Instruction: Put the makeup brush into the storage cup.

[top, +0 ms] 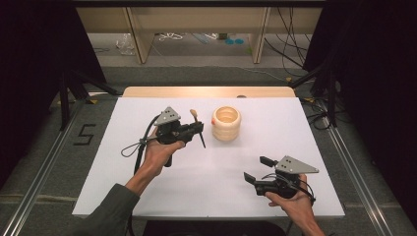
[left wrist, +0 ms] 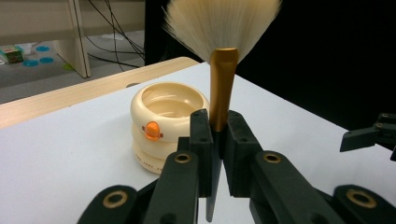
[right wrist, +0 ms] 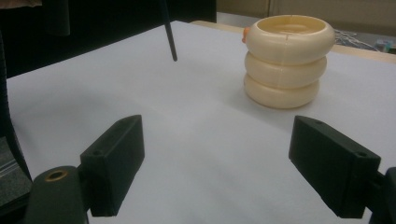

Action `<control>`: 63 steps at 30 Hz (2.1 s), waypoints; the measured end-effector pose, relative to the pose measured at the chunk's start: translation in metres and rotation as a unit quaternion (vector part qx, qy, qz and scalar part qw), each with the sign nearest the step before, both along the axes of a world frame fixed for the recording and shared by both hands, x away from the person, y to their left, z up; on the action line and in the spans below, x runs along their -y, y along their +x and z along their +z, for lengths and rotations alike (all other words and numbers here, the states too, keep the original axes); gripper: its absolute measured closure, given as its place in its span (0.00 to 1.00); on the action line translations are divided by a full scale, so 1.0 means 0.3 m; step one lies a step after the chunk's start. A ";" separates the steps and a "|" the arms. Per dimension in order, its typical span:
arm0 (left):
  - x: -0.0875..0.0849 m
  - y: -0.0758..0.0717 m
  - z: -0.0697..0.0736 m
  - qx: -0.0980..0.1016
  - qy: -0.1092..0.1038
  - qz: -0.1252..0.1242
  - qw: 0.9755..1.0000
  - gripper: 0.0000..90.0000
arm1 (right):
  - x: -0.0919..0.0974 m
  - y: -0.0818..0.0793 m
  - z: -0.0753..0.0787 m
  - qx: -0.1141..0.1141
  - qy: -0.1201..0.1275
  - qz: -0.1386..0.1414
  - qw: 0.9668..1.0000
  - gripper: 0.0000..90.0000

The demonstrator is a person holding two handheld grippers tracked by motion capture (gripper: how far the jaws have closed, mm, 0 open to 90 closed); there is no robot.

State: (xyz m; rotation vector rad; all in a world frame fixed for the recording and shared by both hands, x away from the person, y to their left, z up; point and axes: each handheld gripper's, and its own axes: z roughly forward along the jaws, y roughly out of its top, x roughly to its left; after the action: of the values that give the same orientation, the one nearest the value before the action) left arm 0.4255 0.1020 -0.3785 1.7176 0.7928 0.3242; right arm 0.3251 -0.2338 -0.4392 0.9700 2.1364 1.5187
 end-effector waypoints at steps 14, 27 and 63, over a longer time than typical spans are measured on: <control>-0.005 0.068 0.048 0.002 0.005 0.017 1.000 0.93 | 0.003 0.000 0.002 0.004 -0.021 -0.004 1.000 0.22; 0.004 0.122 0.072 -0.001 0.007 0.024 1.000 0.93 | 0.000 0.004 -0.004 0.006 -0.007 -0.003 1.000 0.21; 0.147 0.261 0.126 0.009 0.012 0.026 1.000 0.93 | 0.002 0.001 0.001 -0.011 -0.016 0.003 1.000 0.22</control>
State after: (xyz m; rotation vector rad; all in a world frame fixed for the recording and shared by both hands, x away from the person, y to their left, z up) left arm 0.5038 0.0580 -0.3405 1.7153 0.8251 0.3857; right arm 0.3256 -0.2345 -0.4390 0.9744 2.1730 1.4795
